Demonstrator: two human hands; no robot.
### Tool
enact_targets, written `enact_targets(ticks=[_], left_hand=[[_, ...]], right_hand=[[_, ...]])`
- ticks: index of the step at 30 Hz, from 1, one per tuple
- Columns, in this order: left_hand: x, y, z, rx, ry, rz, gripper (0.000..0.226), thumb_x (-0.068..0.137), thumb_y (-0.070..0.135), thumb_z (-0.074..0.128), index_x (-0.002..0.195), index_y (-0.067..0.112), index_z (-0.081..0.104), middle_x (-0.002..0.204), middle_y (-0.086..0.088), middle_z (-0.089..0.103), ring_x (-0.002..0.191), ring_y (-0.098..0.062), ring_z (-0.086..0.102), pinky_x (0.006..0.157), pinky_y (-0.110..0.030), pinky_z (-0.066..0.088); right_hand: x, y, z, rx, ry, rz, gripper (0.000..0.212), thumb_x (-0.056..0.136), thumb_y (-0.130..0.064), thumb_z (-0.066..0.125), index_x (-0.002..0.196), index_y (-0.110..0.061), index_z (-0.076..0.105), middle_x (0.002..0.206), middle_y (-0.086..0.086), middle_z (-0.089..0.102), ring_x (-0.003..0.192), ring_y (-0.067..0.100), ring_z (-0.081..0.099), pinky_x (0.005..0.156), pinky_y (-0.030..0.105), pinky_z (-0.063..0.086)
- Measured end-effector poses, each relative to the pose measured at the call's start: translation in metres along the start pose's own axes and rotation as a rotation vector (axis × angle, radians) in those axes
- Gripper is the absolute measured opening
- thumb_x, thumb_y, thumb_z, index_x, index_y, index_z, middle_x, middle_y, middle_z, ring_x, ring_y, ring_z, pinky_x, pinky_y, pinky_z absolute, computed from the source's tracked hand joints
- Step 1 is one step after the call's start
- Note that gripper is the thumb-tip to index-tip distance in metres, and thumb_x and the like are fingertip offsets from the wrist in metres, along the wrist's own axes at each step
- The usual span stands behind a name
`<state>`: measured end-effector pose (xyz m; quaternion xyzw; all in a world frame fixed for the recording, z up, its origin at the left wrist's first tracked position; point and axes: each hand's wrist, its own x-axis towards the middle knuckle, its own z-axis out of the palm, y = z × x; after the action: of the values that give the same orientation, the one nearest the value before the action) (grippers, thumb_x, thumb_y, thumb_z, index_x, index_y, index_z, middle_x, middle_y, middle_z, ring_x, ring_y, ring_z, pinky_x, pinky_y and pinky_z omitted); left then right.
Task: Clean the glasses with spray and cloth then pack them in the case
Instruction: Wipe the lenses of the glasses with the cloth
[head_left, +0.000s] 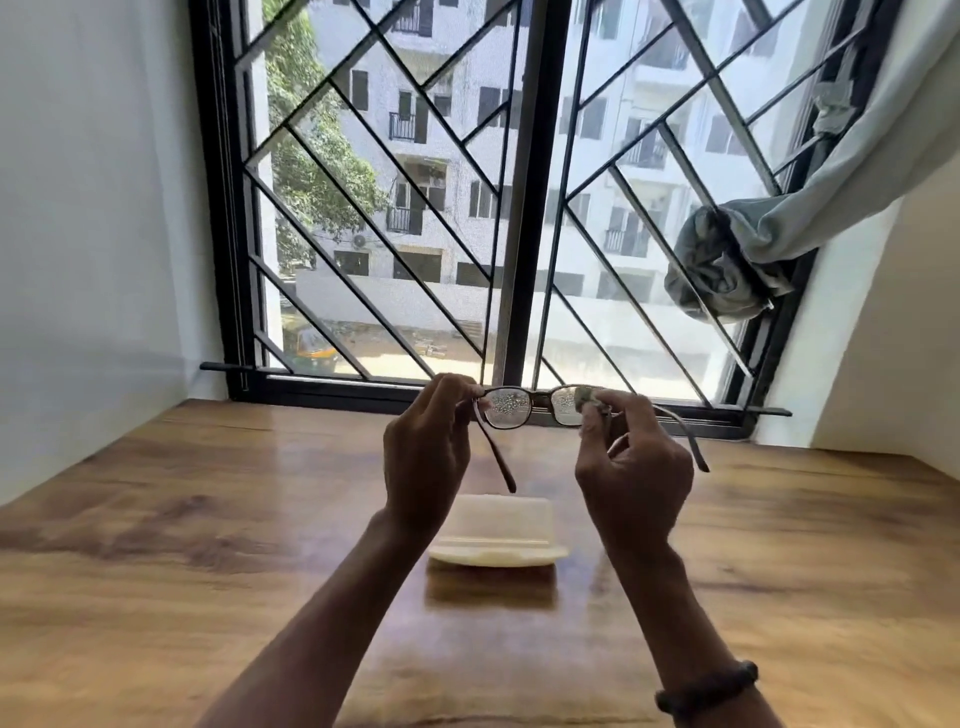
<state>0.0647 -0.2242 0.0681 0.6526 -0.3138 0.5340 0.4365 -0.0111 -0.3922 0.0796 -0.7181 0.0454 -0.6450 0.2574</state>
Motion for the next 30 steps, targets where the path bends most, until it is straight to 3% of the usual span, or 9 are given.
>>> enact_targets(ticks=[5, 8, 13, 15, 19, 22, 25, 30], left_hand=[[-0.0019, 0.0052, 0.0033, -0.034, -0.027, 0.014, 0.005, 0.1, 0.009, 0.062, 0.099, 0.014, 0.061, 0.097, 0.0, 0.073, 0.081, -0.022, 0.076, 0.061, -0.044, 0.06], [-0.0019, 0.0095, 0.003, -0.027, -0.021, 0.027, 0.009, 0.099, 0.008, 0.062, 0.098, 0.017, 0.06, 0.096, 0.001, 0.073, 0.083, -0.019, 0.076, 0.061, -0.043, 0.06], [-0.0012, 0.008, 0.0011, 0.025, 0.021, -0.021, 0.013, 0.094, 0.001, 0.07, 0.096, 0.012, 0.063, 0.088, 0.001, 0.073, 0.079, -0.019, 0.073, 0.061, -0.042, 0.058], [-0.0006, 0.0062, 0.0001, 0.033, 0.038, -0.031, 0.007, 0.095, 0.002, 0.068, 0.093, 0.008, 0.065, 0.087, 0.001, 0.074, 0.079, -0.018, 0.072, 0.063, -0.041, 0.057], [0.0002, 0.0018, -0.0002, 0.026, 0.035, -0.059, 0.007, 0.094, 0.002, 0.069, 0.094, 0.008, 0.065, 0.088, -0.001, 0.074, 0.081, -0.021, 0.073, 0.065, -0.041, 0.057], [-0.0015, 0.0018, 0.0009, 0.003, 0.015, -0.054, 0.005, 0.095, 0.004, 0.067, 0.095, 0.008, 0.065, 0.09, -0.001, 0.075, 0.083, -0.019, 0.074, 0.066, -0.039, 0.058], [-0.0027, 0.0022, 0.002, -0.027, 0.003, -0.058, 0.004, 0.098, 0.009, 0.063, 0.097, 0.014, 0.062, 0.093, -0.002, 0.075, 0.086, -0.02, 0.076, 0.066, -0.042, 0.06], [-0.0015, 0.008, 0.0018, -0.06, 0.012, -0.035, 0.007, 0.098, 0.007, 0.062, 0.099, 0.014, 0.061, 0.094, -0.003, 0.075, 0.087, -0.02, 0.076, 0.068, -0.041, 0.061]], right_hand=[[0.0004, -0.0009, 0.0013, -0.049, -0.031, -0.009, 0.007, 0.089, -0.017, 0.074, 0.095, -0.02, 0.07, 0.061, -0.003, 0.066, 0.056, 0.025, 0.065, 0.058, 0.023, 0.038], [0.0002, -0.0002, 0.0012, -0.041, -0.101, -0.004, 0.007, 0.09, -0.022, 0.072, 0.097, -0.024, 0.071, 0.059, -0.007, 0.062, 0.055, 0.023, 0.063, 0.053, 0.026, 0.041], [-0.0031, -0.0018, 0.0029, 0.005, -0.204, -0.024, 0.009, 0.088, -0.025, 0.073, 0.097, -0.029, 0.073, 0.052, -0.02, 0.037, 0.051, 0.008, 0.045, 0.054, 0.024, 0.035], [-0.0041, -0.0013, 0.0032, -0.025, -0.239, -0.006, 0.011, 0.087, -0.027, 0.073, 0.097, -0.032, 0.073, 0.051, -0.019, 0.042, 0.053, 0.013, 0.055, 0.055, 0.024, 0.036], [-0.0053, 0.0005, 0.002, -0.122, -0.238, -0.009, 0.012, 0.084, -0.025, 0.076, 0.095, -0.03, 0.073, 0.066, -0.004, 0.071, 0.069, 0.028, 0.071, 0.056, 0.03, 0.045], [-0.0045, 0.0004, 0.0023, -0.195, -0.178, -0.008, 0.012, 0.084, -0.023, 0.076, 0.092, -0.028, 0.069, 0.066, -0.001, 0.069, 0.071, 0.035, 0.07, 0.056, 0.029, 0.039], [-0.004, -0.0003, 0.0029, -0.213, -0.139, 0.013, 0.009, 0.087, -0.024, 0.074, 0.092, -0.025, 0.067, 0.065, 0.002, 0.07, 0.068, 0.036, 0.07, 0.055, 0.031, 0.044], [-0.0016, -0.0006, 0.0013, -0.101, -0.134, -0.023, 0.01, 0.088, -0.024, 0.075, 0.096, -0.026, 0.07, 0.061, -0.003, 0.066, 0.055, 0.026, 0.064, 0.054, 0.028, 0.044]])
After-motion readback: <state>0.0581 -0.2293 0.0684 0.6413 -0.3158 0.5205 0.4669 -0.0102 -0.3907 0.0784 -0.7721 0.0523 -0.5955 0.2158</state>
